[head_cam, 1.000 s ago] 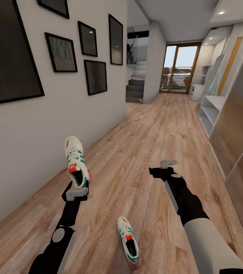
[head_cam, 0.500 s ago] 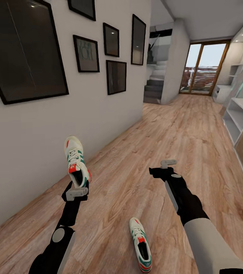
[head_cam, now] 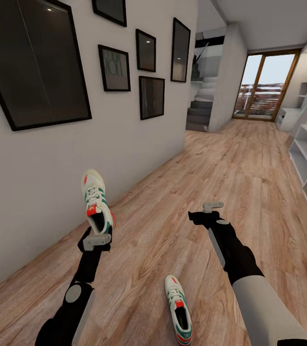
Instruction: Pick up the two gym shoes and the two sandals from the corridor floor and place them onto the hallstand (shoe rack) in the corridor, making sure they are on the rack and not on the floor. Arrange them so the two gym shoes are next to each other and the two sandals are next to each other.
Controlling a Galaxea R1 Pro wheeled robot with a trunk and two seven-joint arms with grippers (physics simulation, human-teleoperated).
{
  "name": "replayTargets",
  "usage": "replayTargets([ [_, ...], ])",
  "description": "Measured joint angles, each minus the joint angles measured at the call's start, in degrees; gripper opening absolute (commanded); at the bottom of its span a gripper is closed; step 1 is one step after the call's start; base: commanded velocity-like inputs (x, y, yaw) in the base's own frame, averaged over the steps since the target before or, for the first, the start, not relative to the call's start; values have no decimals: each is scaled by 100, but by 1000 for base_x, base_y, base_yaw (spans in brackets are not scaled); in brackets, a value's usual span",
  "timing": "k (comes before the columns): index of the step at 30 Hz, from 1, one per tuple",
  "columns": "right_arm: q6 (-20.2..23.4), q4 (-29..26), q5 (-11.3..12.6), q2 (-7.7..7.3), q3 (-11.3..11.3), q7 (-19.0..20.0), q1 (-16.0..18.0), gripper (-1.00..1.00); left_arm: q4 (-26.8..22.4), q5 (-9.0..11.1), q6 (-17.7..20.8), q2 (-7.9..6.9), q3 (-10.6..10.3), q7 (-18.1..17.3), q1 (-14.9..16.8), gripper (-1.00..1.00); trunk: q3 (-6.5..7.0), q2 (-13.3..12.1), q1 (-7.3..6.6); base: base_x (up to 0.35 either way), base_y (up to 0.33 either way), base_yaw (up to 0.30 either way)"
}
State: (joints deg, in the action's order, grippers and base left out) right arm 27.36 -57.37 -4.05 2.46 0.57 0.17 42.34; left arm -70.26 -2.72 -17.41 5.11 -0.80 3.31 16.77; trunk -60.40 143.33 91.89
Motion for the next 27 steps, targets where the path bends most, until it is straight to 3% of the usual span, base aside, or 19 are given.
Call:
replayTargets([
  [1, -4, 1, -3, 0, 0, -2, 0, 100, -86, 1, 109, 0, 0, -1, 0, -100, 0, 0, 0, 0, 0, 0],
  [6, -243, 20, -13, 0, -2, -8, 0, 100, -1034, 1, 1414, 0, 0, -14, 0, -100, 0, 0, 0, 0, 0, 0],
  [8, -515, 84, -7, 0, 0, -8, 0, 100, -1331, 2, 1801, -3, 1, -19, 0, -100, 0, 0, 0, 0, 0, 0],
  [10, -1184, 361, 7, 0, 1, -9, 0, 100, -1540, 3, 2094, -8, 1, -25, 0, -100, 0, -1, 0, 0, 0, 0],
  [13, -2030, 961, 19, 3, 9, -12, 0, 100, -1619, 3, 2244, -11, 1, -31, 0, -100, 0, -1, 1, 0, 0, 0],
  [15, -2339, 1429, 22, 6, 6, -19, 0, 100, -1637, 0, 2290, -10, -10, -30, 0, -100, 0, -1, 1, 0, 0, 0],
  [18, -2489, 1874, 26, 4, 4, -21, 1, 100, -1646, 2, 2315, -9, -117, -29, 0, -100, 0, 0, 0, 0, 0, 0],
  [27, -2522, 2048, 15, 3, 16, -25, 1, 100, -1650, 7, 2331, -16, -205, -27, 0, -100, 0, 0, 0, 0, 0, 0],
])
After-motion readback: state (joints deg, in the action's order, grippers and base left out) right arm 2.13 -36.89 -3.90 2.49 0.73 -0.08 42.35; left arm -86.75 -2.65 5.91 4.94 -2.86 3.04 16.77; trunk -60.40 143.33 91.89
